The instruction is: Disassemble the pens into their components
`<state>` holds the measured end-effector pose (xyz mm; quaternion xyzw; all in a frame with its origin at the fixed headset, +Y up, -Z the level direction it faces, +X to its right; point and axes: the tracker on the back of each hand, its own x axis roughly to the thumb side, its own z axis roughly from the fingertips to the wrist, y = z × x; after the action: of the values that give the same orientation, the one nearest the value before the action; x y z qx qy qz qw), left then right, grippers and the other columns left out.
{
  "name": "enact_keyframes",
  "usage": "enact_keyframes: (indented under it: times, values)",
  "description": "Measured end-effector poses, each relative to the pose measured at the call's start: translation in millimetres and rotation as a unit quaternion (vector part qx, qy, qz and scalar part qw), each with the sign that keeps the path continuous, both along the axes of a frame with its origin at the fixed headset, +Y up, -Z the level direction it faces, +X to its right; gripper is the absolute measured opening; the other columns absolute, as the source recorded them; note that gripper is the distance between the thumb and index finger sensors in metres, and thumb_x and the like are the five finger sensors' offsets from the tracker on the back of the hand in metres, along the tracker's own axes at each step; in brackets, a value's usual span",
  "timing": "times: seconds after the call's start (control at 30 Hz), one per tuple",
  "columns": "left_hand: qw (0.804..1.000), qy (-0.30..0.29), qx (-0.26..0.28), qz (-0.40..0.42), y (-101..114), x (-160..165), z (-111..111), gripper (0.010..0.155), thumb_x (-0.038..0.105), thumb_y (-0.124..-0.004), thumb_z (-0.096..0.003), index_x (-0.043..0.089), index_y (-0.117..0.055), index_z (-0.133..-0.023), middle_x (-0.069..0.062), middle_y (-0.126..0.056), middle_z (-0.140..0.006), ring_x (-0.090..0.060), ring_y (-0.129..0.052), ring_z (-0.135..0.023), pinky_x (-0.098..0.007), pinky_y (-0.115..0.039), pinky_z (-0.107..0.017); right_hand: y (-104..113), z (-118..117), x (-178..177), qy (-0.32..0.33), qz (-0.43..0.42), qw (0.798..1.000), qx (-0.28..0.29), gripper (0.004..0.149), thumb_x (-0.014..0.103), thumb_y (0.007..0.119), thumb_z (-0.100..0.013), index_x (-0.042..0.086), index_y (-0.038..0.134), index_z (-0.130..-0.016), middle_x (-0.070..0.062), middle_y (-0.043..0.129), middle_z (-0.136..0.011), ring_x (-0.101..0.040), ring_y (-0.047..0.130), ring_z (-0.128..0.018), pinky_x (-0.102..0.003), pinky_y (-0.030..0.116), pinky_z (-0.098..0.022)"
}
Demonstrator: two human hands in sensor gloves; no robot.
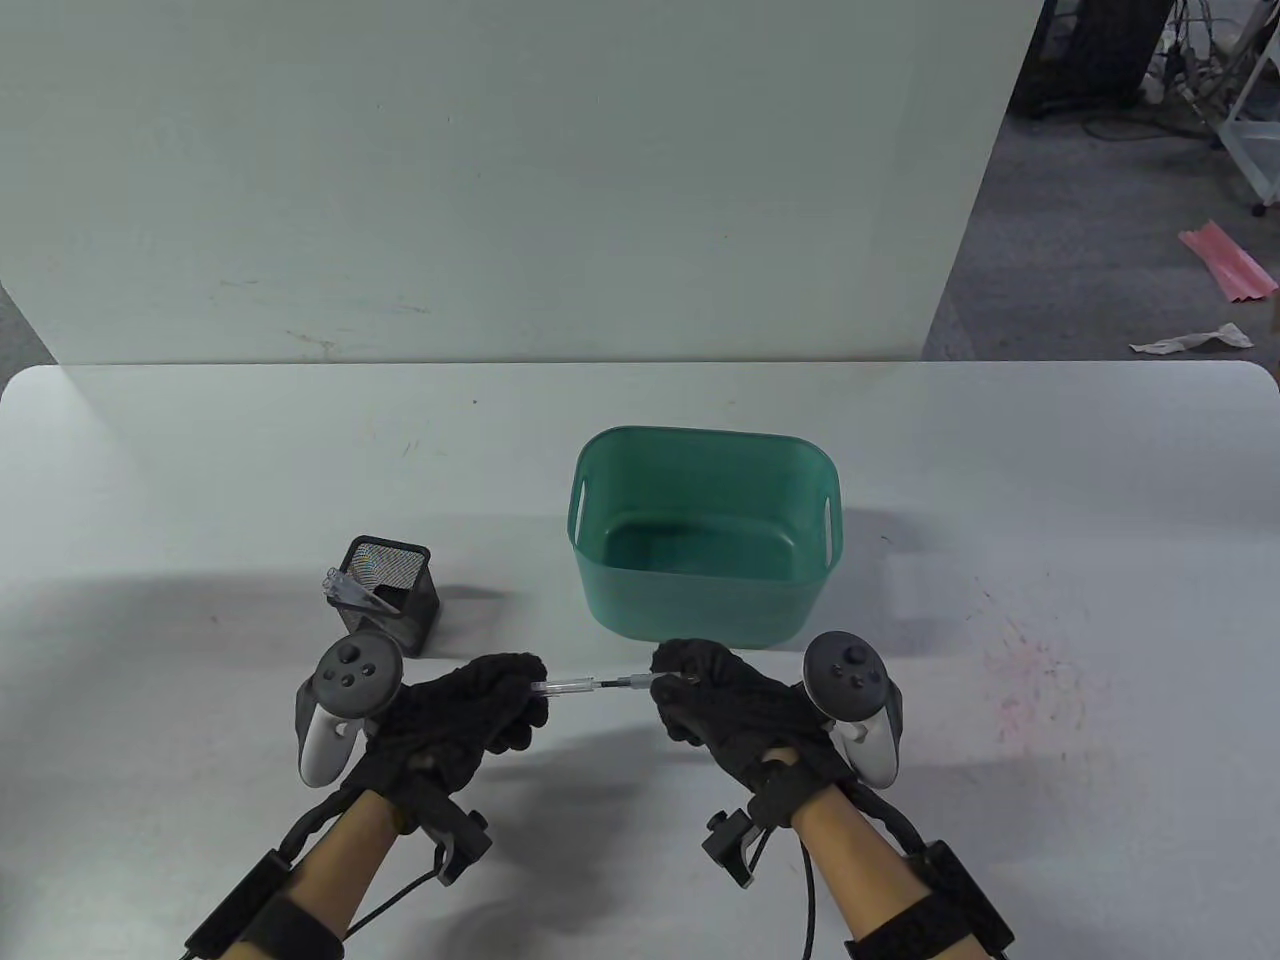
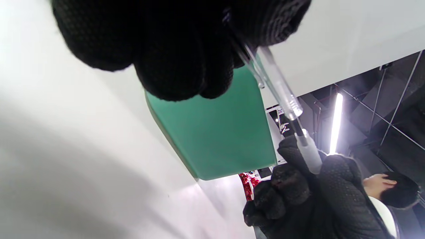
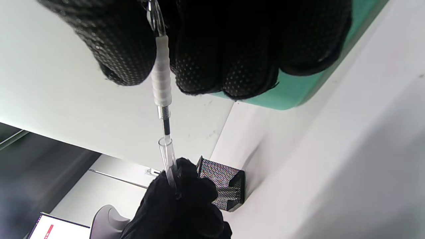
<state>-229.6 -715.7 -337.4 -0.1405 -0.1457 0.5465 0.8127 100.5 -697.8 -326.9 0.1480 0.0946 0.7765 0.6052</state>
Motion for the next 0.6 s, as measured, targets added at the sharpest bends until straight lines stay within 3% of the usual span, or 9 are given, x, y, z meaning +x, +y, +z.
enact_keyframes:
  times: [0.6]
  values:
    - [0.995,-0.016,-0.066,0.072,-14,-3,-6,0.045,0.040,-0.070,-0.0552,0.028,-0.073,-0.098,-0.007,-0.095,-0.089,-0.021,-0.106,-0.062,-0.052,-0.087,-0.052,28,6,0,-0.016,0.042,0.996,0.076,0.052,0.043,0.079,-0.059,0.011,0.068,-0.098,-0.008,0.088,-0.072,-0.032,0.091,-0.062,-0.054,0.079,-0.050]
